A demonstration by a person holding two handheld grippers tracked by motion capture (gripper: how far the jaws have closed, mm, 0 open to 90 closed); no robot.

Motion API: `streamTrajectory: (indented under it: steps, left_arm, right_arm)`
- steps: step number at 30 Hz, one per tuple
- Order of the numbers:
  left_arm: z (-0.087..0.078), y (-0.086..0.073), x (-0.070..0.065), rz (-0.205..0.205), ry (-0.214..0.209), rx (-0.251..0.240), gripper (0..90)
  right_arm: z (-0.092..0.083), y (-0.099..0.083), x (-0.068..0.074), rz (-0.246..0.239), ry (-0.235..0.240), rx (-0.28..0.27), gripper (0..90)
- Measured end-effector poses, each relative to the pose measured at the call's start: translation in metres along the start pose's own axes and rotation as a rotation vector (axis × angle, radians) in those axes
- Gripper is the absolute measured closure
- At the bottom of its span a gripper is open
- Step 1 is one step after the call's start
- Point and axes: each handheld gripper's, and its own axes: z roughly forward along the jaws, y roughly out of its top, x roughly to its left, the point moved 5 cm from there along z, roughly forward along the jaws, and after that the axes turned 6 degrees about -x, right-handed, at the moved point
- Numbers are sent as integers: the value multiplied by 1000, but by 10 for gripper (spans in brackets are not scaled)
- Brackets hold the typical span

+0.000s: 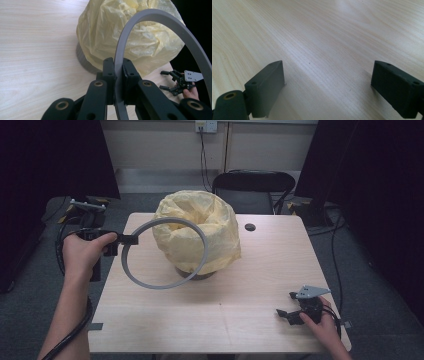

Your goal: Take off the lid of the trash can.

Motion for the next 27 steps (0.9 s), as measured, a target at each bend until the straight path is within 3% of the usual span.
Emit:
streamTrajectory:
  steps: [10,15,27]
  left_arm:
    - [-6,-9,7,-1,0,-6,834]
    - [-6,-16,6,14,-19,0,834]
    - [-11,-32,12,6,-62,-3,834]
  right_arm:
    - [0,0,0,1,0,0,105]
    - [0,0,0,0,0,0,105]
    - [0,0,0,1,1,2,105]
